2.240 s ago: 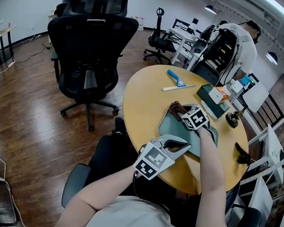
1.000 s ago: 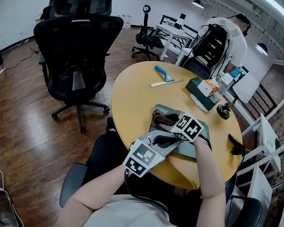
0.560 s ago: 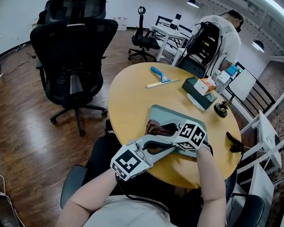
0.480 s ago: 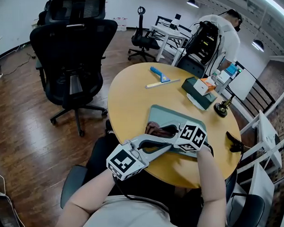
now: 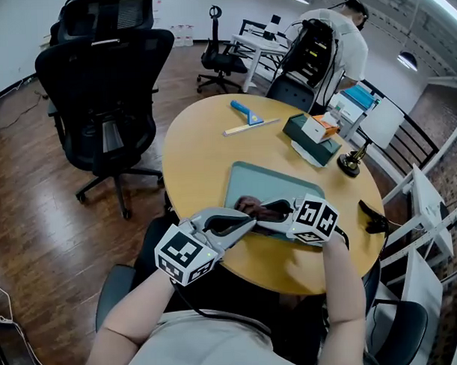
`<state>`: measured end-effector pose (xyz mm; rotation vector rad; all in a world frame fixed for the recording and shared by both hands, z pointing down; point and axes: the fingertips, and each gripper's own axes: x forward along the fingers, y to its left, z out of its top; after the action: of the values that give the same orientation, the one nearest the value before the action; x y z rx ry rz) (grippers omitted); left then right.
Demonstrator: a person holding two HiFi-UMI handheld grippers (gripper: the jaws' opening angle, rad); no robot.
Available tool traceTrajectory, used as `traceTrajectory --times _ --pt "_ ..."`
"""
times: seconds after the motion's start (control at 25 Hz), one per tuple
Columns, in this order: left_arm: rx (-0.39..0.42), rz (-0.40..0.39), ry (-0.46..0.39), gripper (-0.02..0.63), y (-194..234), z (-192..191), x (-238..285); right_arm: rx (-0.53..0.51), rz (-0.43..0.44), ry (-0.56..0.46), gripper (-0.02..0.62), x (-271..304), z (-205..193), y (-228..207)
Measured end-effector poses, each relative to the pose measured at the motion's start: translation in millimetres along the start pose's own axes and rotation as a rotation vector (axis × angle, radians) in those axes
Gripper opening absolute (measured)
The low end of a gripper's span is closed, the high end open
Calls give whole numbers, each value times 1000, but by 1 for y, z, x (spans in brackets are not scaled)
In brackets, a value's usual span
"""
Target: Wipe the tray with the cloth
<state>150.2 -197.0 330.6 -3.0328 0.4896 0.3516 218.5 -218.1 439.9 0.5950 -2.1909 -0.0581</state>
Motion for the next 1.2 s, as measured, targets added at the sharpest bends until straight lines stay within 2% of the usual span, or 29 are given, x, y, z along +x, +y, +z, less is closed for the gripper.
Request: traceTrajectory --times 0.36,0.56,0.72,0.92,1.2 --pt "-24 -24 69 321 -4 -8 4 136 -116 10 137 -57 -65 -1" --pt "-50 -29 80 321 -2 -8 8 202 -170 17 137 -81 -93 0" --pt "-35 -50 95 321 -5 -7 12 239 -214 32 137 -97 -110 -1" --pt "-59 -77 101 321 -8 -11 17 289 -264 45 137 -111 -129 -4" --pt "-76 -82 109 321 -10 -12 17 345 -368 53 137 -121 -148 -29"
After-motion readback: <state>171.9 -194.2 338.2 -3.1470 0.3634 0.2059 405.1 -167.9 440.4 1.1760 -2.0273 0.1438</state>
